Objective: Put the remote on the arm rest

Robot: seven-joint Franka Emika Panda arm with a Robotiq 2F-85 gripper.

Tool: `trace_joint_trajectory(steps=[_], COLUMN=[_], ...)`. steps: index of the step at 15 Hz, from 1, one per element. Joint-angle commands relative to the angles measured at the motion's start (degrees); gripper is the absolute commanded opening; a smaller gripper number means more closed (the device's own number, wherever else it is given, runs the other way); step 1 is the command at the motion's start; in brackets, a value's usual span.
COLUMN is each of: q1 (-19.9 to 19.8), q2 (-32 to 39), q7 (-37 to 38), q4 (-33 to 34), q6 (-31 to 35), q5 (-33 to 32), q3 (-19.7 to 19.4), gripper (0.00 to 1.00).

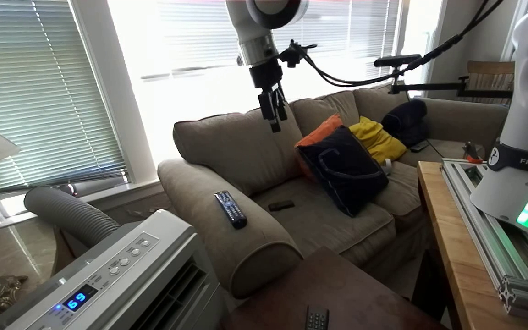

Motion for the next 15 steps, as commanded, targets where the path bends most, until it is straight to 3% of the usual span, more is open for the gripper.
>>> trace_joint_trajectory(steps=[1, 5, 6, 15], q1=[-1.60, -1.05, -1.21, -1.19], q2=[-12.31, -21.38, -14.63, -15.16], q7=[-1.23, -0.26, 0.02, 0.04], q4=[-14.21, -24.57, -17.66, -18.35], q6=[2.91, 4.81, 2.31, 2.50], q5=[6.80, 9.02, 7.14, 7.12], q3=[1.69, 2.12, 2.21, 2.38], gripper=[1.00, 1.00, 1.00, 1.00])
